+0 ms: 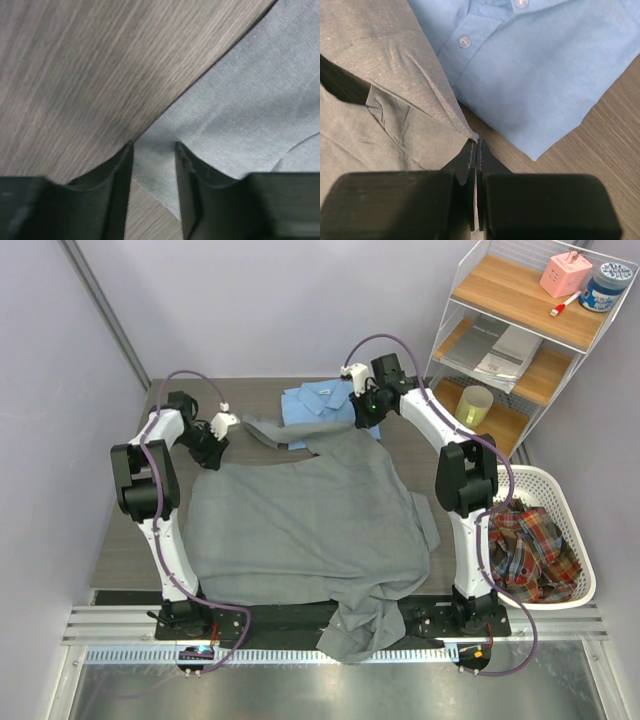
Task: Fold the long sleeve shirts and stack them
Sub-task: Fold the shirt
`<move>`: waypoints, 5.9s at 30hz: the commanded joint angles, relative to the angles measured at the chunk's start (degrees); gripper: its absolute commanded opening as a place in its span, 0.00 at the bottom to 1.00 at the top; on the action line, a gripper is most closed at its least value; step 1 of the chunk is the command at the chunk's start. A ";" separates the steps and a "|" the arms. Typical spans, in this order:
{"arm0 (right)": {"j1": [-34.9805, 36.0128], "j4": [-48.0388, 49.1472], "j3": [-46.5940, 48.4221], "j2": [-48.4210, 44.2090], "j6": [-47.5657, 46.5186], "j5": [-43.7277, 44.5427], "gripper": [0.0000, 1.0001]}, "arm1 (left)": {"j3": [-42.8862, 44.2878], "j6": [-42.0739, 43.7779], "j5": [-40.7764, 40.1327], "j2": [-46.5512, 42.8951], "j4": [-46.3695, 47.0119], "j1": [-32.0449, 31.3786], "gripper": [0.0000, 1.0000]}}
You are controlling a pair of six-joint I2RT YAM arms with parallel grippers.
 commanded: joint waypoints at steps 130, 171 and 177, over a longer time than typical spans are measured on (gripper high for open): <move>-2.11 24.04 9.67 -3.07 10.08 -19.47 0.01 | 17.19 22.85 -1.55 9.69 -17.81 0.86 0.34; -3.08 23.43 -24.07 -40.15 3.31 -14.81 0.01 | -10.58 31.20 6.10 -22.64 -12.45 3.85 0.00; -2.99 23.60 -29.00 -41.31 2.08 -10.25 0.01 | -11.12 23.30 5.41 -20.47 -7.27 3.85 0.00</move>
